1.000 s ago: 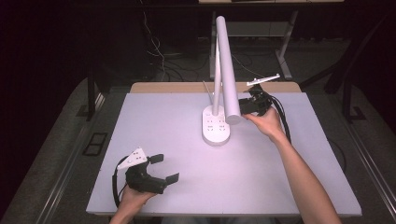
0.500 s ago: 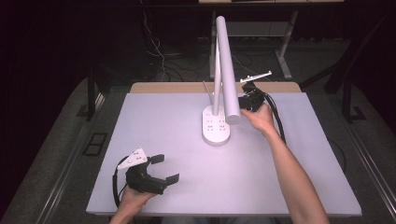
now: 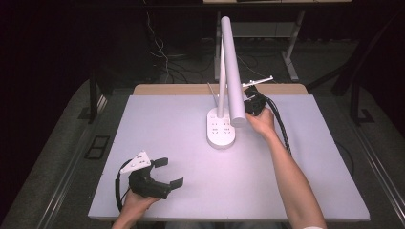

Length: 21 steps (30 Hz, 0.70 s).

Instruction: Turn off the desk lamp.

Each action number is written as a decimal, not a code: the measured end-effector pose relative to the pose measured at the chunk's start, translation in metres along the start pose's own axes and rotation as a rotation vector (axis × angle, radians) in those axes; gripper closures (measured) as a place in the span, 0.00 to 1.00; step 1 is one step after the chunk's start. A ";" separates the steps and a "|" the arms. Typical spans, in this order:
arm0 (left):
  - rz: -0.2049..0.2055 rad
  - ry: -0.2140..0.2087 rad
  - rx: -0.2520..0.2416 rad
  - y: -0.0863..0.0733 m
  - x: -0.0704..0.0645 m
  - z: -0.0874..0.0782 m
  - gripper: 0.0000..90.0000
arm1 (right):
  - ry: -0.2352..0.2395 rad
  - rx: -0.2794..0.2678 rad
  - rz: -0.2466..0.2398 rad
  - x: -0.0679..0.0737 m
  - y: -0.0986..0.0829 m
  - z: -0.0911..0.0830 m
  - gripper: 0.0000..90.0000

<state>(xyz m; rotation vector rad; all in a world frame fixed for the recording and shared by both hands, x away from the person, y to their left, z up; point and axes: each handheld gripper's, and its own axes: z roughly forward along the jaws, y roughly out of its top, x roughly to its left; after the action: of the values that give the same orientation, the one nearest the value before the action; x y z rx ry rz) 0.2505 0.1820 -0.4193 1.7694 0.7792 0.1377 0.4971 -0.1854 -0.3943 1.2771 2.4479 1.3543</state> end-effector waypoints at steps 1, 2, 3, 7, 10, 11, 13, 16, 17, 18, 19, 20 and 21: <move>0.000 0.000 0.000 0.000 0.000 0.000 0.00 | 0.000 0.000 0.000 0.000 0.000 0.000 1.00; 0.000 0.002 -0.001 0.000 0.000 0.000 0.00 | 0.001 0.007 0.011 -0.001 -0.001 0.003 1.00; 0.000 0.002 -0.001 0.000 0.001 -0.001 0.00 | -0.001 0.010 0.009 -0.002 -0.002 0.004 1.00; -0.002 0.002 -0.002 0.000 0.001 -0.001 0.00 | -0.001 0.025 0.023 -0.005 -0.004 0.010 1.00; -0.002 0.002 -0.003 0.000 0.001 -0.002 0.00 | -0.001 0.034 0.021 -0.006 -0.006 0.015 1.00; -0.002 0.002 -0.003 0.000 0.001 -0.002 0.00 | -0.001 0.034 0.021 -0.006 -0.006 0.015 1.00; -0.001 0.003 -0.003 0.000 0.002 -0.002 0.00 | -0.010 0.045 0.020 -0.006 -0.008 0.021 1.00; 0.001 0.006 -0.005 0.000 0.002 -0.003 0.00 | -0.026 0.058 0.015 -0.007 -0.010 0.026 1.00; 0.001 0.006 -0.005 0.000 0.002 -0.003 0.00 | -0.026 0.058 0.015 -0.007 -0.010 0.026 1.00; 0.001 0.006 -0.005 0.000 0.002 -0.003 0.00 | -0.031 0.062 0.019 -0.008 -0.011 0.028 1.00; -0.002 0.005 -0.004 0.000 0.002 -0.003 0.00 | -0.032 0.065 0.022 -0.008 -0.012 0.029 1.00; -0.002 0.005 -0.004 0.000 0.002 -0.003 0.00 | -0.029 0.069 0.026 -0.008 -0.012 0.030 1.00; -0.002 0.005 -0.002 0.000 0.002 -0.003 0.00 | -0.029 0.069 0.026 -0.008 -0.012 0.030 1.00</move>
<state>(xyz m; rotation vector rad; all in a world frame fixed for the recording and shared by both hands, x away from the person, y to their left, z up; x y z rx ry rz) 0.2510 0.1853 -0.4191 1.7668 0.7835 0.1415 0.5073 -0.1741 -0.4240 1.3380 2.4881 1.2583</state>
